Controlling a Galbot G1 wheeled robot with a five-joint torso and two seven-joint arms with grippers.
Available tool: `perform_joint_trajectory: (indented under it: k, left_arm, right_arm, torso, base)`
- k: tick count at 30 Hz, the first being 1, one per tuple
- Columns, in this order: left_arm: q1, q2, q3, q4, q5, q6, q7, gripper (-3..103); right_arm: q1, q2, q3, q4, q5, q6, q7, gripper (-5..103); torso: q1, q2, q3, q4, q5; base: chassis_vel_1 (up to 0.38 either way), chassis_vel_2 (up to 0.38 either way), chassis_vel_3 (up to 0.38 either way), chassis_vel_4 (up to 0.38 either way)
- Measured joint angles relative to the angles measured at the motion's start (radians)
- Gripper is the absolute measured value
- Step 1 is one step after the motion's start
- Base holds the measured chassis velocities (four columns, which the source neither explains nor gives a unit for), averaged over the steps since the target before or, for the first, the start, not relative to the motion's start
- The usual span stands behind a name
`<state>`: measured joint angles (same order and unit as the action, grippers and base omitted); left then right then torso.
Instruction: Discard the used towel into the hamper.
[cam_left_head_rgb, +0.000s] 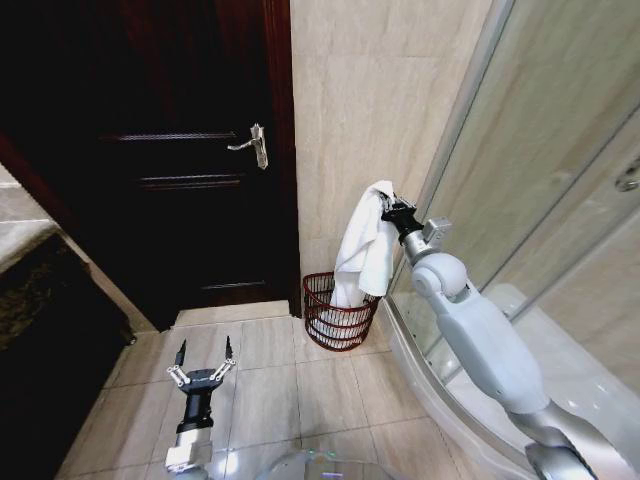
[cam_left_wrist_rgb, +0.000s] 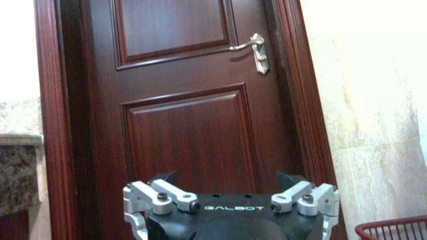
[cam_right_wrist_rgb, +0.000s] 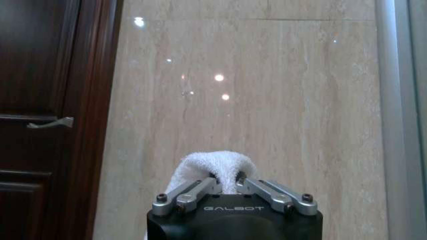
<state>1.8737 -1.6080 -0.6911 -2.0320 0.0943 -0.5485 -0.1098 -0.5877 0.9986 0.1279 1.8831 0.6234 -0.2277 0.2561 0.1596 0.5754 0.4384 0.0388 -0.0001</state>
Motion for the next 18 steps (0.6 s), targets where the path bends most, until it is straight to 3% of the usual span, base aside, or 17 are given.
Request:
perform_joint_trajectory:
  k: [9,18]
  left_arm:
    - [-0.009,0.0,0.012,0.013,0.006,-0.005,-0.011,100]
    - [-0.007,0.0,0.01,0.009,0.014,-0.005,-0.02,100]
  right_arm:
    - [-0.043,-0.014,0.031,0.022,0.0,0.014,0.0,5]
    - [-0.047,0.008,0.022,0.024,-0.002,0.019,0.019,5]
  torso:
    - [-0.013,-0.034,-0.02,-0.0002,0.0004]
    - [-0.014,-0.036,-0.022,-0.0001,0.0]
  base:
    - [-0.099,0.075,0.095,-0.081]
    - [-0.01,0.007,0.015,-0.01]
